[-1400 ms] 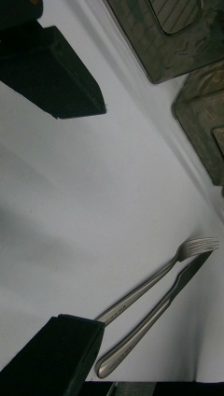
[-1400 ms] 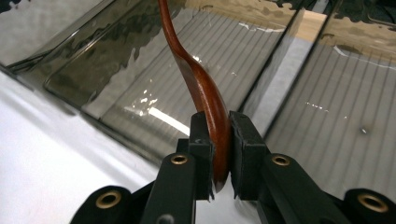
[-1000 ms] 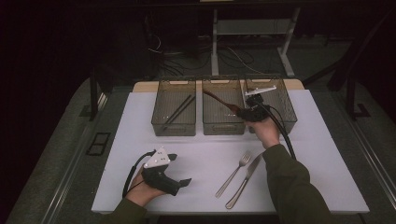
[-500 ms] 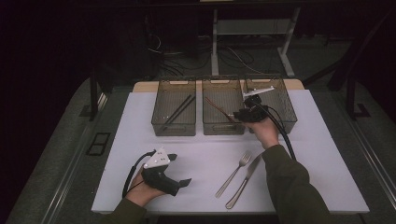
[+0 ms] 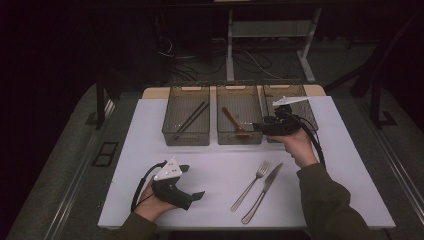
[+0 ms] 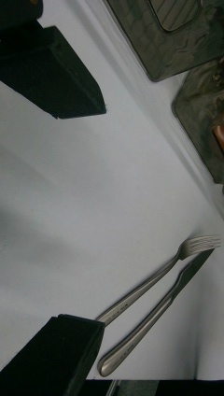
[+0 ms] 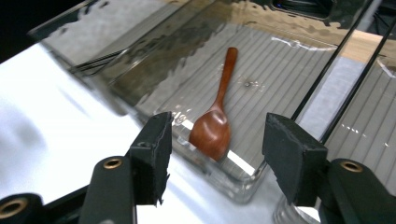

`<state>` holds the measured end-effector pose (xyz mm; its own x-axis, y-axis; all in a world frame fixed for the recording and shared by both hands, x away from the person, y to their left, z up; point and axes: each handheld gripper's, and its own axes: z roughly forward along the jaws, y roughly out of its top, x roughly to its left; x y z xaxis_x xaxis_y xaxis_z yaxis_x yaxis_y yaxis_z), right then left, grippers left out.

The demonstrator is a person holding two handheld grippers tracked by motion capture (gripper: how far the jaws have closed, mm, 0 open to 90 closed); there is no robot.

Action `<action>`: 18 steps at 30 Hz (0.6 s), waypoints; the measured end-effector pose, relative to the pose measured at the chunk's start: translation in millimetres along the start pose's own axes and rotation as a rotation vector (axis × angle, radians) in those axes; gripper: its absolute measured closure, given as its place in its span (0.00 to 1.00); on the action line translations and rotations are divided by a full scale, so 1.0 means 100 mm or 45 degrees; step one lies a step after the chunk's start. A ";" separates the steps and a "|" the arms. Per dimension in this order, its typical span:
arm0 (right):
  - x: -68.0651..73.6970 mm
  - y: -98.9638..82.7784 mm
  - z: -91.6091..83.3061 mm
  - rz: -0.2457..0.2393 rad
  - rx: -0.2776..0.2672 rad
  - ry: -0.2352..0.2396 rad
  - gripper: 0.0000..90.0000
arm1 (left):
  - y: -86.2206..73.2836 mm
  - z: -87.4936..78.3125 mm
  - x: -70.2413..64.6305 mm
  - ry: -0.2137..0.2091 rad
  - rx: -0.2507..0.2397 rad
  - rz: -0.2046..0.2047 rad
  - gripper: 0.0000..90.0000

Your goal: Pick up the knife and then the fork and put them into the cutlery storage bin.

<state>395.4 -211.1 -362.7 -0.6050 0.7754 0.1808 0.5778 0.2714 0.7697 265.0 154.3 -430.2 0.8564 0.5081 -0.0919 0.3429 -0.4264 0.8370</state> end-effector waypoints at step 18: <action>0.11 -0.52 -0.33 -0.125 0.055 0.100 0.44 | 0.00 0.00 -0.01 0.000 -0.002 -0.008 0.00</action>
<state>340.6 -235.4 -381.0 -0.6997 0.6974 0.1549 0.5359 0.3690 0.7594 264.0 153.9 -430.5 0.8544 0.5105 -0.0971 0.3475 -0.4224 0.8372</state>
